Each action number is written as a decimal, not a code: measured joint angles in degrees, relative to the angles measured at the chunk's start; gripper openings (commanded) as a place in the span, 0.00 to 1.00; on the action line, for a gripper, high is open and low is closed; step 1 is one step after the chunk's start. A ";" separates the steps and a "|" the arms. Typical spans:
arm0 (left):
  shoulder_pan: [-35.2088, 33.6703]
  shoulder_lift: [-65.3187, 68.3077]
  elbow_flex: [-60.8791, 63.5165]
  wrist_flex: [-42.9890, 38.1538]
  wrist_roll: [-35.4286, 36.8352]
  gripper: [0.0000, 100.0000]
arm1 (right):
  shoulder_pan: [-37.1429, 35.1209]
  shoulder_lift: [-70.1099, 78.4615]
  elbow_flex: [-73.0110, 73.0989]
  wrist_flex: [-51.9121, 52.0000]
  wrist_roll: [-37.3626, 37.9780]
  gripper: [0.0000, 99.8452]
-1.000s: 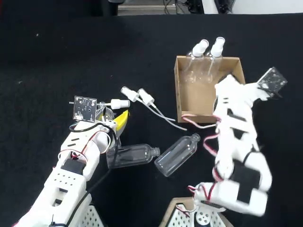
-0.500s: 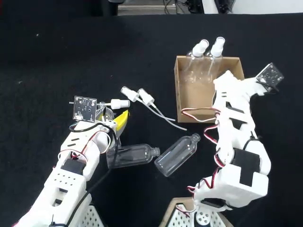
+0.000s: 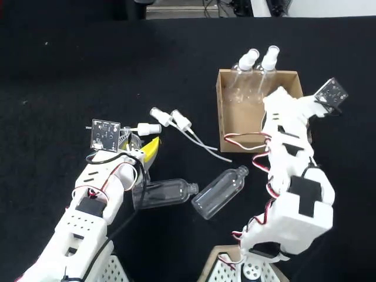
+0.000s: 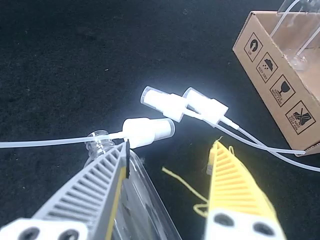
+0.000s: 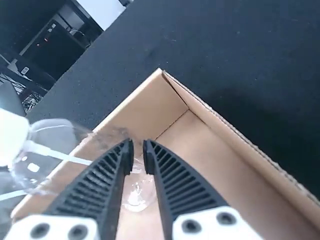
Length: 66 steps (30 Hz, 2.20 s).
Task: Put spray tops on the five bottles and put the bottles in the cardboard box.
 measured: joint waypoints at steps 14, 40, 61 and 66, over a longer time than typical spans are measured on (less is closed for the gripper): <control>0.00 0.00 0.00 0.00 0.00 0.26 | -2.46 0.44 -0.09 -1.76 0.00 0.01; 0.00 0.00 0.00 0.00 0.00 0.26 | -2.81 -3.96 4.40 -1.76 0.00 0.01; -10.81 20.84 -19.78 17.85 6.42 0.26 | -2.46 -25.93 21.80 -1.76 2.46 0.25; -10.81 33.14 -37.98 38.33 7.82 0.35 | -5.71 -25.93 21.80 -1.76 7.74 0.25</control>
